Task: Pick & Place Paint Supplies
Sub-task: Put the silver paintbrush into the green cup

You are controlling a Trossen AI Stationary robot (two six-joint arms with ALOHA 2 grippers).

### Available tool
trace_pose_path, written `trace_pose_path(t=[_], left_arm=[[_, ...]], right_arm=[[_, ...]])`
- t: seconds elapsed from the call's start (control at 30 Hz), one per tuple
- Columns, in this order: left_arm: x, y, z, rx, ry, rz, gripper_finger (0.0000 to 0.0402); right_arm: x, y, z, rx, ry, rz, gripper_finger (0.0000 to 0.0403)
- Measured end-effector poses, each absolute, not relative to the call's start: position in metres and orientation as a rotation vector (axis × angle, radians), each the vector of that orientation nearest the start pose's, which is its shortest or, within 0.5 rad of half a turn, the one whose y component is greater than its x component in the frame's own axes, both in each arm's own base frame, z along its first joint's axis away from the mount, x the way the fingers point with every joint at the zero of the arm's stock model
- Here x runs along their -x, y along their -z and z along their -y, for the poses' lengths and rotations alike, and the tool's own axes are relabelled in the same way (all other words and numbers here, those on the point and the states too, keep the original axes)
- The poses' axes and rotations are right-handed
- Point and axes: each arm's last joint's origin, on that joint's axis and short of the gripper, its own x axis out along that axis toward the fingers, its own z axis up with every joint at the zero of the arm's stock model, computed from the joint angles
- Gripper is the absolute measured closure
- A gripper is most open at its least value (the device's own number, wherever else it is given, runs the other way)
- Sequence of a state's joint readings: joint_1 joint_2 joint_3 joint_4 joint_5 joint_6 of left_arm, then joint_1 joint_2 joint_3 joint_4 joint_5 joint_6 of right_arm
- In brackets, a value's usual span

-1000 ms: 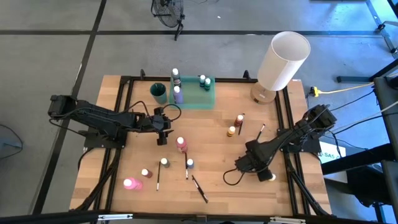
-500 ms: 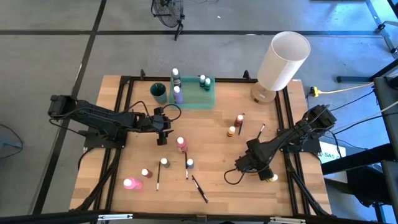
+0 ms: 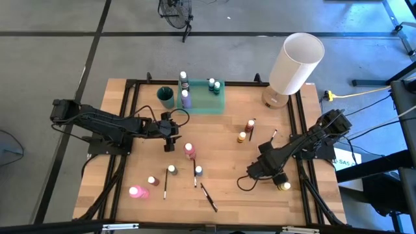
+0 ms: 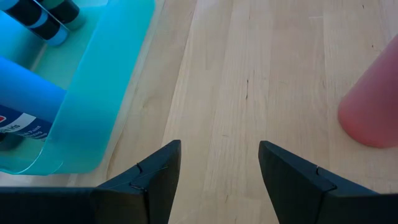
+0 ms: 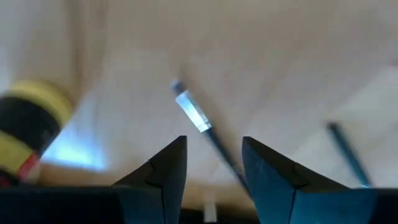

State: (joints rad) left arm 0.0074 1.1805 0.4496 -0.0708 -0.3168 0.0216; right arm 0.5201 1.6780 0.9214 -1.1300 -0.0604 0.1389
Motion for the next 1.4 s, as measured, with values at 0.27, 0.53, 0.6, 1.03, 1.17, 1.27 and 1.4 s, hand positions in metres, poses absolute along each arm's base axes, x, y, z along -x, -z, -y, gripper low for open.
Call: trace_pose_path(t=[0.27, 0.53, 0.6, 1.03, 1.17, 1.27, 1.4], left_arm=[[-0.208, -0.160, -0.011, -0.144, -0.298, -0.799, 0.0190], [-0.208, -0.160, -0.011, -0.144, -0.298, -0.799, 0.0190], [-0.208, -0.160, -0.010, -0.144, -0.298, -0.799, 0.0190], [-0.208, -0.160, -0.011, -0.144, -0.298, -0.799, 0.0190], [-0.208, -0.160, -0.010, -0.144, -0.298, -0.799, 0.0190], [-0.208, -0.160, -0.011, -0.144, -0.298, -0.799, 0.0190], [-0.208, -0.160, -0.011, -0.144, -0.298, -0.799, 0.0190]], right_arm=[[-0.194, -0.141, -0.113, 0.447, -0.427, -1.924, 0.0247], [-0.197, -0.140, -0.115, 0.421, -0.449, -1.893, 0.0247], [-0.197, -0.140, -0.115, 0.425, -0.457, -1.895, 0.0247], [-0.205, -0.140, -0.102, 0.422, -0.472, -1.880, 0.0247], [-0.209, -0.140, -0.096, 0.427, -0.479, -1.863, 0.0247], [-0.214, -0.139, -0.091, 0.426, -0.489, -1.837, 0.0247], [-0.217, -0.139, -0.087, 0.415, -0.506, -1.822, 0.0247]])
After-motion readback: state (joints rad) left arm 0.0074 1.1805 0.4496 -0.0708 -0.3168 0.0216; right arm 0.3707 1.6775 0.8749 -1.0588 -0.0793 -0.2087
